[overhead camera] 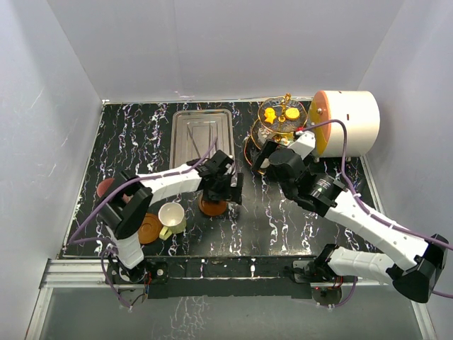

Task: Serve the afternoon tea
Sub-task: Move the coaster to the center of the board.

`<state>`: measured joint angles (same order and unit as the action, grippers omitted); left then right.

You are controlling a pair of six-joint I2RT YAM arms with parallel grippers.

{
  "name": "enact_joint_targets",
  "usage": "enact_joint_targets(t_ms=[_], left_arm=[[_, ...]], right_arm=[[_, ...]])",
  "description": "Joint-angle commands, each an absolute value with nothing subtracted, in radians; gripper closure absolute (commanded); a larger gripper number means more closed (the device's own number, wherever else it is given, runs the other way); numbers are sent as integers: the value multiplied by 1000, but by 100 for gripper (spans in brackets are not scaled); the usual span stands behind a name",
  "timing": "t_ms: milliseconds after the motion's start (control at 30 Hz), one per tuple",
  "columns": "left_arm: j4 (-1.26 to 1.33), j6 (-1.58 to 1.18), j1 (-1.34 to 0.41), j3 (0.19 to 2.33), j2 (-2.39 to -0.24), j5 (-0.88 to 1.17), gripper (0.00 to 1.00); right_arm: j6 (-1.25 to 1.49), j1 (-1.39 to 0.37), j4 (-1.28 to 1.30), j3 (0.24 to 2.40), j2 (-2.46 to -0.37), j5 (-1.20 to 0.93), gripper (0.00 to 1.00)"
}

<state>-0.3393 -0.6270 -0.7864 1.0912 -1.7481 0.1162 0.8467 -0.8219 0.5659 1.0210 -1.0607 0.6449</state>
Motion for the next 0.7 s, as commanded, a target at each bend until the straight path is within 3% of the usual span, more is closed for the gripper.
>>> enact_joint_targets(t_ms=[0, 167, 300, 667], left_arm=[[-336, -631, -855, 1183, -1850, 126, 2], [-327, -647, -898, 1223, -1841, 113, 2], [-380, -632, -901, 1249, -1714, 12, 1], [-590, -600, -779, 1151, -1281, -267, 1]], right_arm=[[879, -812, 617, 1012, -1020, 698, 2], [901, -804, 664, 998, -983, 700, 2], [912, -804, 676, 977, -942, 654, 1], [917, -804, 505, 899, -971, 240, 3]])
